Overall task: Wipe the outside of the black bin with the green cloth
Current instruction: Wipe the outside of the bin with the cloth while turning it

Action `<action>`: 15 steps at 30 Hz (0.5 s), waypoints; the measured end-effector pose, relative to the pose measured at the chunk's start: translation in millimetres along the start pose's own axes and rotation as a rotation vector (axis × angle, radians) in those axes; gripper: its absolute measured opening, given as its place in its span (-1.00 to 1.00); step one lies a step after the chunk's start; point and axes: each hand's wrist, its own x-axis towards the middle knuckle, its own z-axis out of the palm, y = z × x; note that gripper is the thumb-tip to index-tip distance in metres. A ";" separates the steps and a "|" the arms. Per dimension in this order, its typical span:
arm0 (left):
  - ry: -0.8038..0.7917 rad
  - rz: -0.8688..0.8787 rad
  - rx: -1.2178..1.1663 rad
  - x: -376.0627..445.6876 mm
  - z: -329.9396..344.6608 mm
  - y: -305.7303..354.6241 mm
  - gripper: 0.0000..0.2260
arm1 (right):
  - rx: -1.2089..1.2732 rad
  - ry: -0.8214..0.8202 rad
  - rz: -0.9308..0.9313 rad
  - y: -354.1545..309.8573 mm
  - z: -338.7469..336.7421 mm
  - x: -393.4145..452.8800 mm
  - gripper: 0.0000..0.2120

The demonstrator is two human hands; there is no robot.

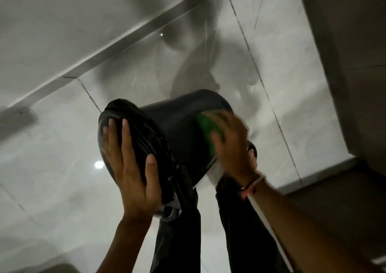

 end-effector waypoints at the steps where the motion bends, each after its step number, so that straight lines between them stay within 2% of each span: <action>1: -0.021 0.013 0.003 0.0 0.9 1.3 -0.37 | 0.049 0.046 0.138 17.4 -3.7 22.2 -0.59; 3: -0.057 0.044 0.028 -5.5 0.4 4.1 -0.36 | 0.175 0.048 0.394 28.1 -3.3 50.9 -0.65; 4: -0.057 0.046 0.032 -9.2 -0.1 4.3 -0.36 | 0.218 0.021 0.415 18.5 0.4 51.7 -0.68; 5: -0.048 0.042 0.030 -11.9 -0.1 3.1 -0.36 | 0.229 -0.018 0.344 4.6 5.7 41.8 -0.66; 8: -0.048 0.073 0.057 -17.2 -1.4 -3.9 -0.34 | 0.225 -0.169 -0.034 -44.2 11.5 -29.4 -0.52; 11: -0.105 0.097 0.022 -27.9 -8.0 -5.5 -0.36 | 0.112 -0.193 -0.194 -27.9 6.5 -72.5 -0.52; 13: -0.076 0.039 -0.037 -23.4 -7.9 0.5 -0.41 | 0.024 -0.168 -0.116 5.9 0.9 -65.0 -0.48; 15: -0.039 0.007 -0.038 -12.2 -0.6 7.9 -0.45 | 0.114 -0.068 0.102 27.9 -0.6 -31.7 -0.50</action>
